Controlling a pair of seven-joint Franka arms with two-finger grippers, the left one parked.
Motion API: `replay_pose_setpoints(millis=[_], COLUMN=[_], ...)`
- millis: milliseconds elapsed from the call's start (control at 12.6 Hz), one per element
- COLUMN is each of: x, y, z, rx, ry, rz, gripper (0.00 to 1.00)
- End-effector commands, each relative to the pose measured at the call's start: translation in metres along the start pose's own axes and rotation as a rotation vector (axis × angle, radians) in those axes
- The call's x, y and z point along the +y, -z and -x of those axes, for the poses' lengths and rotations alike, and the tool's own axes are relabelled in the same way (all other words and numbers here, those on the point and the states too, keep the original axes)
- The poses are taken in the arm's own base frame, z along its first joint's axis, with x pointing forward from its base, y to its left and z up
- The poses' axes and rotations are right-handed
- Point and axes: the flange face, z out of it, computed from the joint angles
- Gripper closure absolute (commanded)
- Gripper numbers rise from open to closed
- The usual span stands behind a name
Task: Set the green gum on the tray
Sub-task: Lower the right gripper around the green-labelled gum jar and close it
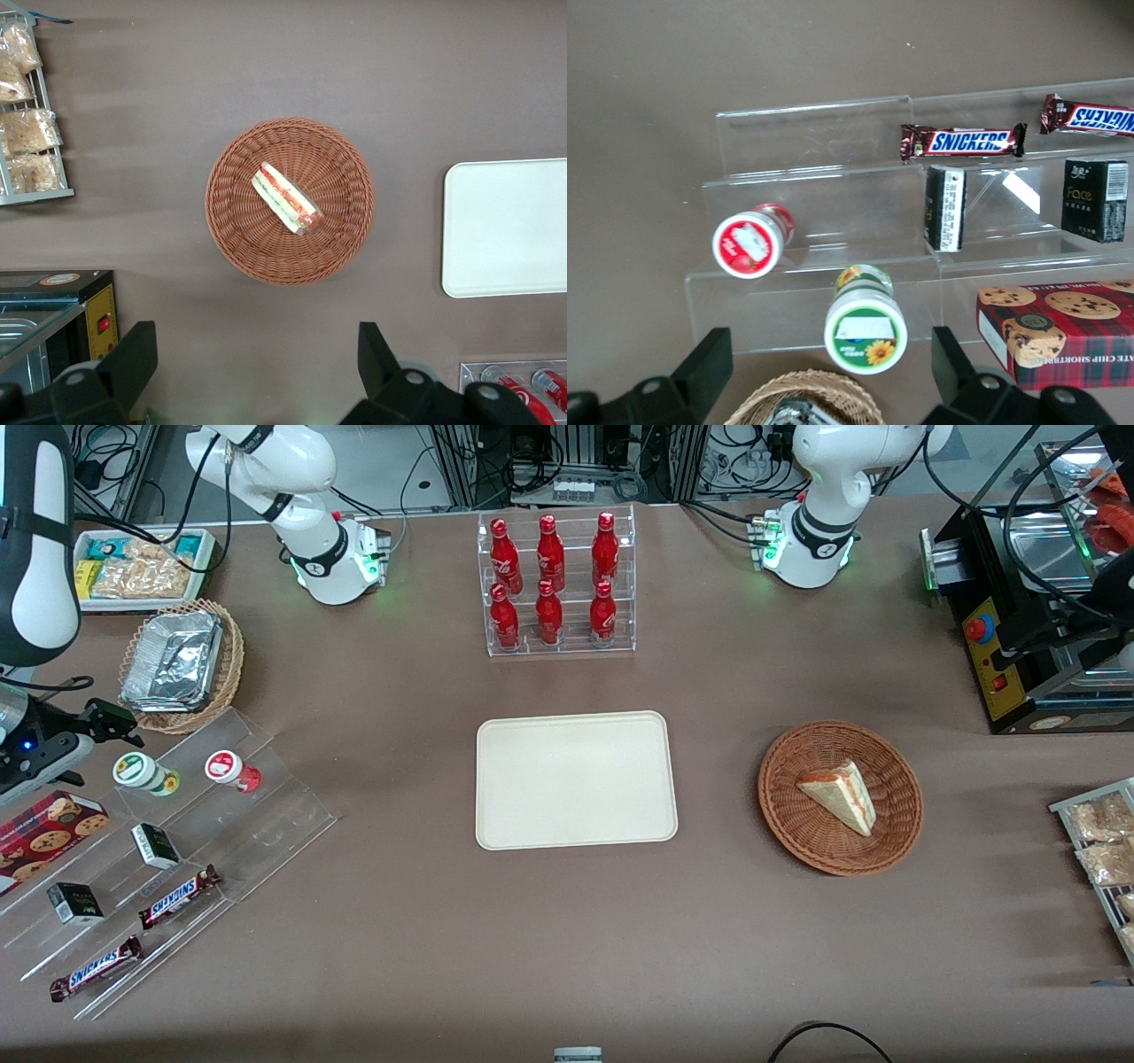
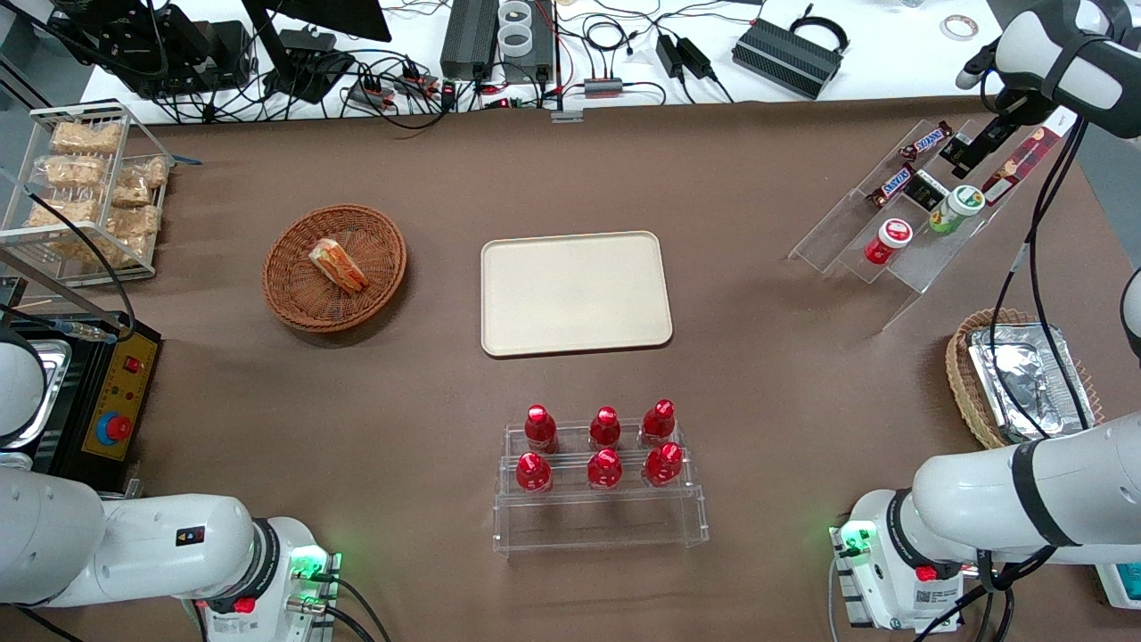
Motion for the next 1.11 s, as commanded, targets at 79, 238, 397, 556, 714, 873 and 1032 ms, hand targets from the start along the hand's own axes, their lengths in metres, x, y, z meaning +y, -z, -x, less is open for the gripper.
replay_pose_setpoints(millis=[79,238,397,556,714,873,1032], x=[0.005,0.004,0.009,0.008,0.011,0.01,0.008], y=[-0.02,-0.035,-0.049,-0.059,-0.067,-0.074,-0.084], z=[0.016,0.02,0.033,0.035,0.037,0.038,0.039], rx=[0.026,0.044,0.064,0.067,0.068,0.067,0.072], ry=[0.001,0.006,-0.012,-0.007,-0.001,-0.003,-0.002], rz=[0.019,0.014,0.01,0.016,0.021,0.022,0.031], gripper=[0.0,0.0,0.0,0.0,0.0,0.0,0.0])
